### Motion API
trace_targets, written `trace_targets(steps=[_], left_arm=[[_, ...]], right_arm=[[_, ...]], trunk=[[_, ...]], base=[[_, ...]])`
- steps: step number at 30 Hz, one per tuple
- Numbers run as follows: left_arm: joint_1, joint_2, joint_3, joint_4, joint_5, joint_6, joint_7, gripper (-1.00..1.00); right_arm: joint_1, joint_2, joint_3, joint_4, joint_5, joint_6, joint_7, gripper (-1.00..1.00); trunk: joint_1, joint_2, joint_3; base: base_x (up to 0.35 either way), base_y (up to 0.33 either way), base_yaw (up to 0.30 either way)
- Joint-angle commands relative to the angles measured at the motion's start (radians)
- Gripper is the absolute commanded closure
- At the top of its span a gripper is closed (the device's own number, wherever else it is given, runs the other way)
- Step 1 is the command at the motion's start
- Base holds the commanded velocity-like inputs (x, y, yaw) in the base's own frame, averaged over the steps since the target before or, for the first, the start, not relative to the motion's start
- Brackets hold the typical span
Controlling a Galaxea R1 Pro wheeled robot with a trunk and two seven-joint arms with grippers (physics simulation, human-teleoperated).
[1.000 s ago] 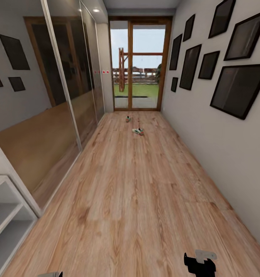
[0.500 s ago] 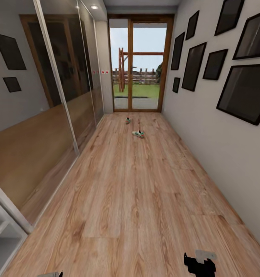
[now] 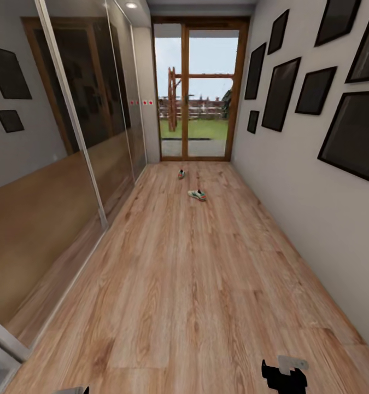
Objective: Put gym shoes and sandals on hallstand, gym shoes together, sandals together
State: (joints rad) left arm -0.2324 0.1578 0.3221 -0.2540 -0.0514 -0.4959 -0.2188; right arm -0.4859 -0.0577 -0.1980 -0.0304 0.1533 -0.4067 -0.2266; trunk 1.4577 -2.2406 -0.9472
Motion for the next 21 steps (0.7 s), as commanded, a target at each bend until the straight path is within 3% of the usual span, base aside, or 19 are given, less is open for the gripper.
trace_targets(steps=[1, 21], left_arm=[[-0.001, -0.001, 0.008, 0.001, -0.006, -0.003, -0.007, -1.0], [-0.001, -0.001, 0.009, 0.001, -0.005, -0.003, -0.007, -1.0]], right_arm=[[0.0, -0.001, -0.007, 0.001, 0.011, -0.003, -0.004, -1.0], [0.005, -0.002, -0.006, 0.001, 0.012, -0.003, -0.003, -1.0]], trunk=[[0.0, 0.0, -0.001], [0.0, 0.0, -0.001]], base=[[0.338, 0.0, 0.0], [0.338, 0.0, 0.0]])
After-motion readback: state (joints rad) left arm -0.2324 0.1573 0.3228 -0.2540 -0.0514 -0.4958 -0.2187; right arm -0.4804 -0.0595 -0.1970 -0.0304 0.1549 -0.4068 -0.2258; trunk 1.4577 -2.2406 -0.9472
